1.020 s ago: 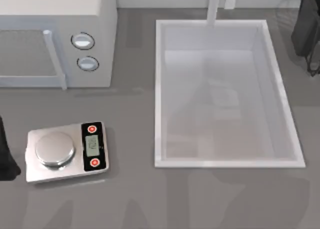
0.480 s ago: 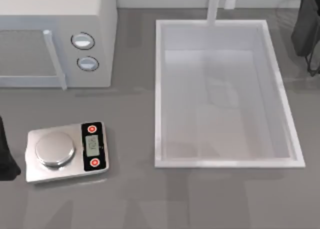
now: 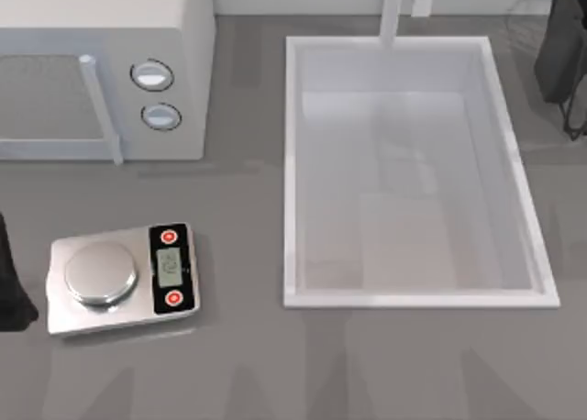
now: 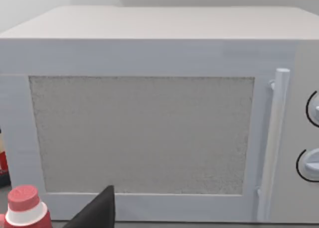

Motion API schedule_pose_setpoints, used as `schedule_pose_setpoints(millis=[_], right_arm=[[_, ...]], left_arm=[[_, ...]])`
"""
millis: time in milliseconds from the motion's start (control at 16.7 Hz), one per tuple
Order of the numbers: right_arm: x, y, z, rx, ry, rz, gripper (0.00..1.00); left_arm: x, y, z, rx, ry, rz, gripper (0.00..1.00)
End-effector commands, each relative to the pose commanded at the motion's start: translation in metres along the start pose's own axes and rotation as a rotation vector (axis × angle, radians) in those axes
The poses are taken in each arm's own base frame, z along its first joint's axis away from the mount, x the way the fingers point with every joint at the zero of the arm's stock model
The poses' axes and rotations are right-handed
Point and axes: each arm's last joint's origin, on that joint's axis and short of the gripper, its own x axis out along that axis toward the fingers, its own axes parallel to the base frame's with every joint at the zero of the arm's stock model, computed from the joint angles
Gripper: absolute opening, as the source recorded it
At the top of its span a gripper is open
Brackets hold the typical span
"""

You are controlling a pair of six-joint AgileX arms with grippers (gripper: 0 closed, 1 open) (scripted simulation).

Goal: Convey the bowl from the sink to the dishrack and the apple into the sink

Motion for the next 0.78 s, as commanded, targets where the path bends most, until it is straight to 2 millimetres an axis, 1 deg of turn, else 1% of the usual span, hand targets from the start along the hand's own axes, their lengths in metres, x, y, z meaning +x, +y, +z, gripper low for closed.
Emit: schedule_pose_setpoints(millis=[180, 360, 480, 780], right_arm=[[-0.019, 0.004, -0.031, 0.003, 0.007, 0.002, 1.0], [-0.025, 0.006, -0.054, 0.004, 0.025, 0.004, 1.0], [-0.025, 0.007, -0.06, 0.004, 0.032, 0.005, 1.0], [-0.025, 0.007, -0.06, 0.004, 0.032, 0.005, 1.0]], left_arm=[[0.0, 0.0, 0.0, 0.0, 0.0, 0.0, 1.0], [0.0, 0.0, 0.0, 0.0, 0.0, 0.0, 1.0], [0.0, 0.0, 0.0, 0.0, 0.0, 0.0, 1.0], [0.0, 0.0, 0.0, 0.0, 0.0, 0.0, 1.0]])
